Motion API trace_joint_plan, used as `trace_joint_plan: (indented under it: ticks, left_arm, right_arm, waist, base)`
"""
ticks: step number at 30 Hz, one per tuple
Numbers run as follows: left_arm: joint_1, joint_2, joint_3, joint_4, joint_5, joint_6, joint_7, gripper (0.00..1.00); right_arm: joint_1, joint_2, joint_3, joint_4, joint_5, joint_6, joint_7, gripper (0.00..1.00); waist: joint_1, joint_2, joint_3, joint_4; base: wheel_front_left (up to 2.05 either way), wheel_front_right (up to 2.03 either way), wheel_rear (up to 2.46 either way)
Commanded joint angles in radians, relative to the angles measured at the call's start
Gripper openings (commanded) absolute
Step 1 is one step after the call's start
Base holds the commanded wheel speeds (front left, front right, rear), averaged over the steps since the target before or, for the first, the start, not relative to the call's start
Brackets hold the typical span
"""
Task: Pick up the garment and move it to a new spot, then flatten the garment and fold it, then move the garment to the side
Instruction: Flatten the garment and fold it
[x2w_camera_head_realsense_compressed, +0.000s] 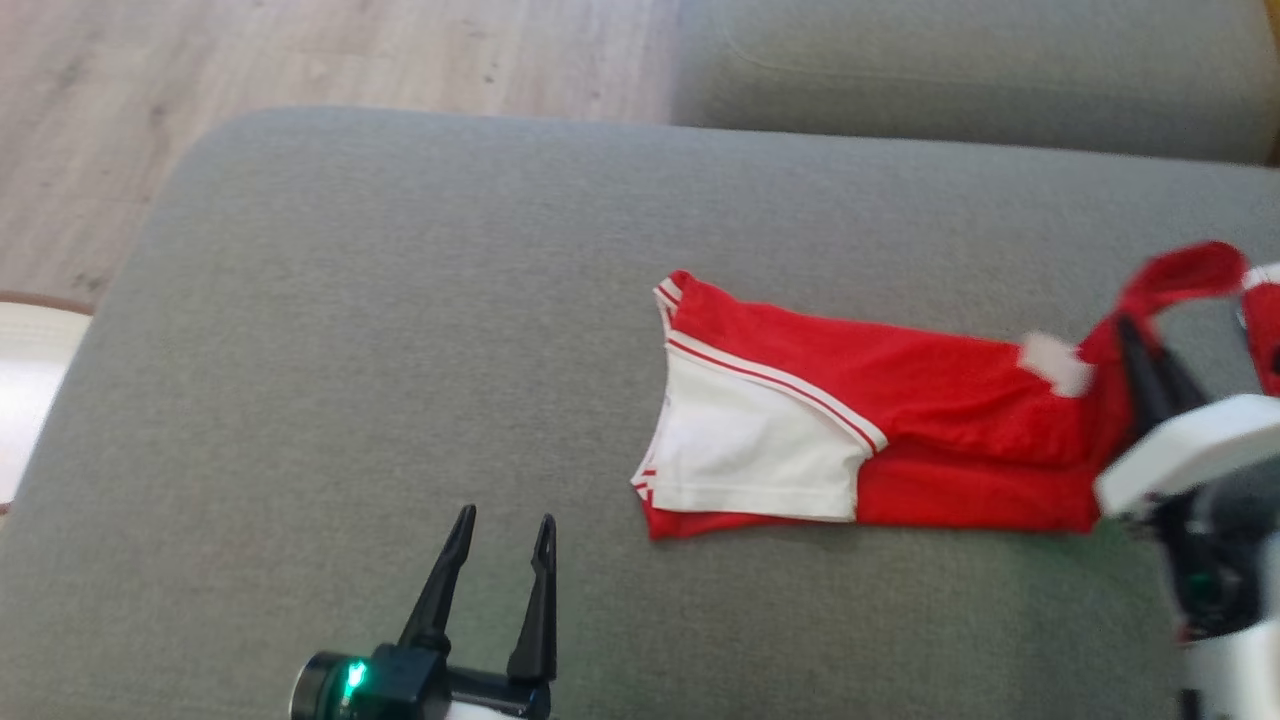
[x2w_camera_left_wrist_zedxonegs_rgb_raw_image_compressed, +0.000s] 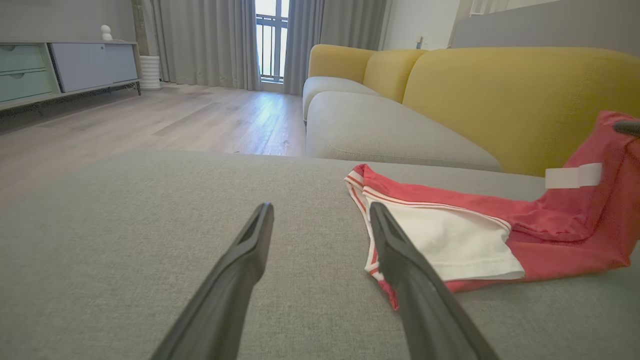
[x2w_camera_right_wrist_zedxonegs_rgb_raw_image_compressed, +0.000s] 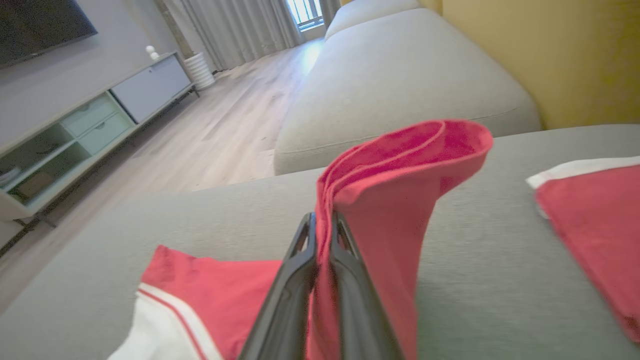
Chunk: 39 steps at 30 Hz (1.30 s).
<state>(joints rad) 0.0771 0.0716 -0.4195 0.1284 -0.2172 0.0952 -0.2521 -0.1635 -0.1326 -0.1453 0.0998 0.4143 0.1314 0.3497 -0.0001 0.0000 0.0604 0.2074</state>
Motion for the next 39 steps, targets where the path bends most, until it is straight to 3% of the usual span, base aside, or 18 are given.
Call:
trace_joint_plan:
  ticks: [1, 10, 27, 28, 29, 30, 39]
  left_arm:
    - [-0.016, -0.013, 0.028, -0.025, 0.008, -0.004, -0.010, 1.00]
    - [-0.008, -0.017, 0.010, -0.014, 0.013, -0.012, -0.010, 1.00]
    - [-0.036, -0.020, -0.012, -0.001, 0.006, -0.011, -0.010, 1.00]
    - [-0.037, -0.021, -0.013, -0.001, 0.005, -0.010, -0.010, 1.00]
    - [-0.038, -0.021, -0.013, -0.001, 0.004, -0.010, -0.010, 1.00]
    - [-0.039, -0.021, -0.013, -0.001, 0.003, -0.009, -0.010, 1.00]
    - [-0.036, -0.021, 0.008, -0.006, -0.003, 0.001, -0.010, 1.00]
  right_arm:
    - [-0.026, -0.004, 0.028, -0.047, 0.008, -0.001, 0.001, 0.00]
    - [-0.056, 0.072, 0.200, -0.003, 0.034, -0.001, -0.004, 0.00]
    - [-0.192, 0.082, 0.458, 0.238, 0.182, -0.001, -0.136, 0.02]
    - [-0.198, 0.082, 0.471, 0.247, 0.190, -0.001, -0.145, 0.30]
    - [-0.203, 0.082, 0.482, 0.255, 0.199, -0.001, -0.154, 0.94]
    - [-0.208, 0.082, 0.493, 0.262, 0.207, -0.001, -0.163, 1.00]
    - [-0.228, 0.073, 0.541, 0.216, 0.185, -0.001, -0.252, 1.00]
  waist:
    - [0.0001, 0.0000, -0.014, 0.017]
    - [0.0001, 0.0000, -0.036, 0.098]
    - [0.0001, 0.0000, 0.003, 0.168]
    - [0.0001, 0.0000, 0.005, 0.168]
    - [0.0001, 0.0000, 0.006, 0.167]
    - [0.0001, 0.0000, 0.007, 0.165]
    - [0.0001, 0.0000, -0.010, 0.096]
  base:
    - [0.00, 0.00, 0.00]
    - [0.00, 0.00, 0.00]
    - [0.00, 0.00, 0.00]
    - [0.00, 0.00, 0.00]
    - [0.00, 0.00, 0.00]
    - [0.00, 0.00, 0.00]
    - [0.00, 0.00, 0.00]
